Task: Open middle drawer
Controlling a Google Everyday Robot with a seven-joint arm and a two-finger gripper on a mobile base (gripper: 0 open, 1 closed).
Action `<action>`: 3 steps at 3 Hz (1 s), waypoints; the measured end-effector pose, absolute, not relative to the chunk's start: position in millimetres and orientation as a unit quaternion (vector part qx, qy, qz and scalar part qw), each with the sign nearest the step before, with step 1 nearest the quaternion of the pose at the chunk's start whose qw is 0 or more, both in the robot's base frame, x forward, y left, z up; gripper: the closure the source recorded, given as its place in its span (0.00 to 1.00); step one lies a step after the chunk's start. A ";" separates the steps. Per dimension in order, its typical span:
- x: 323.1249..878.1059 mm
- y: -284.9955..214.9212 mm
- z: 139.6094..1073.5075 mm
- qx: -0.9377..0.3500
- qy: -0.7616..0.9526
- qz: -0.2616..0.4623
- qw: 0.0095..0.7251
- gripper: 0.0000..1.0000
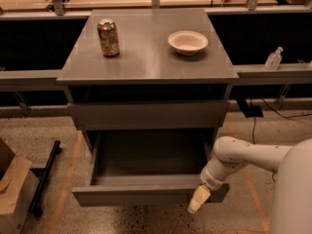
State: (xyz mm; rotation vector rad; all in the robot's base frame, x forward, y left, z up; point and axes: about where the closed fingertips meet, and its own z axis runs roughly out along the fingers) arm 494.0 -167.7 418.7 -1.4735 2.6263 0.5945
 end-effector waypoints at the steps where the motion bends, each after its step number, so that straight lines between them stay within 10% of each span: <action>1: 493.9 -167.7 418.8 -0.480 0.855 0.194 0.036 0.00; 3: 486.0 -157.4 421.7 -0.499 0.842 0.202 -0.002 0.00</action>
Offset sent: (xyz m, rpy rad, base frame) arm 0.0021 0.0029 -0.0035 -0.0179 0.0379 0.0222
